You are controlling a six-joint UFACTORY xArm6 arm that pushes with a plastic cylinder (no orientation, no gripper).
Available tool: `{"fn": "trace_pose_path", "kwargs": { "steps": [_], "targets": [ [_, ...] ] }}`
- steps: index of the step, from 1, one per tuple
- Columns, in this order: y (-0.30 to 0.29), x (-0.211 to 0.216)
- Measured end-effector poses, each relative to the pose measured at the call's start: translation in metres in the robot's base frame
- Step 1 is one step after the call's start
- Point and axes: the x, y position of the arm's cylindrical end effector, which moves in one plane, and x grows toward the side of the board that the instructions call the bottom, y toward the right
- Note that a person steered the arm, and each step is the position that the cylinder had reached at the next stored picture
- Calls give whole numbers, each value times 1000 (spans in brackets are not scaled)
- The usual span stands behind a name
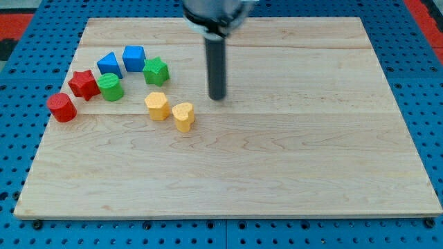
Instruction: Place the yellow blocks below the green star
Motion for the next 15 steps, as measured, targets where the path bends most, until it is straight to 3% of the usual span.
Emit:
{"fn": "trace_pose_path", "kwargs": {
  "steps": [1, 2, 3, 5, 6, 7, 8, 9, 10, 11, 15],
  "targets": [
    [-10, 67],
    [-90, 64],
    [-119, 53],
    [-121, -4],
    [-121, -10],
    [-121, -5],
    [-101, 26],
    [-120, 29],
    [-82, 66],
    [-25, 65],
    [-63, 58]
  ]
}}
